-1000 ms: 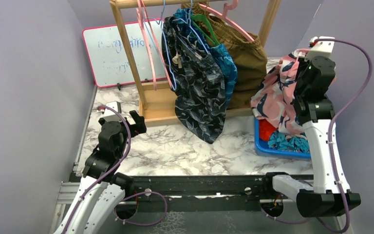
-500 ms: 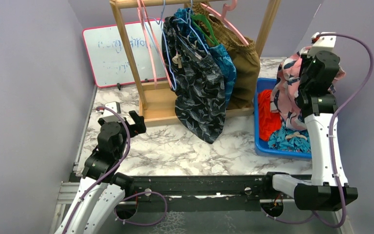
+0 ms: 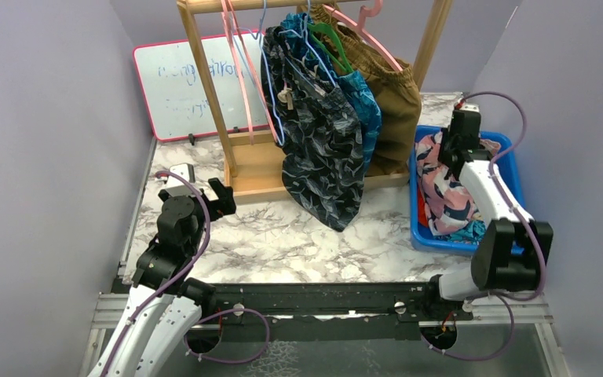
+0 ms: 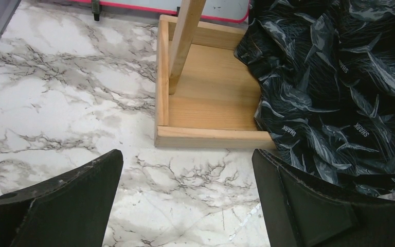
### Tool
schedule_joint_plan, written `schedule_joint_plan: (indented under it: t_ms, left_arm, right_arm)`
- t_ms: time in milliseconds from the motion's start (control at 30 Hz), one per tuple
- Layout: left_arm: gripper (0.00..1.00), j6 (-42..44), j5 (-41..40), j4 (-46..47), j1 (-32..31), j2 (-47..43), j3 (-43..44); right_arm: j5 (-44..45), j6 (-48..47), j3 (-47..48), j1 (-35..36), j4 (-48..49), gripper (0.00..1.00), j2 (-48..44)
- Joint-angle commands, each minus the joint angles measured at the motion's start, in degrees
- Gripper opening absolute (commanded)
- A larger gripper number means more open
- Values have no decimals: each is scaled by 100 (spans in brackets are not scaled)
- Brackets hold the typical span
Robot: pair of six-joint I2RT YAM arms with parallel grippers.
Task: Remove the shorts from the hanger
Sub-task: Place the shorts in the basket.
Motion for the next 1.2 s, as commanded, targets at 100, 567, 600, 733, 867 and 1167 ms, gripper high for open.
schedule_joint_plan:
  t_ms: [100, 567, 600, 733, 867, 1167]
  left_arm:
    - [99, 73, 110, 148, 45, -111, -74]
    - [99, 71, 151, 150, 48, -87, -72]
    - [99, 73, 152, 149, 49, -79, -65]
    - [99, 64, 155, 148, 49, -66, -64]
    - [99, 64, 167, 150, 53, -91, -63]
    - [99, 56, 242, 155, 51, -161, -72]
  right_arm:
    - [-649, 840, -411, -42, 436, 1, 821]
    - [-1068, 1003, -463, -41, 35, 15, 759]
    - [-1085, 941, -301, -46, -165, 19, 624]
    - [-1113, 699, 49, -41, -603, 69, -5]
    - [-729, 857, 181, -46, -1125, 78, -586]
    - [-1295, 1959, -876, -39, -1329, 53, -2728]
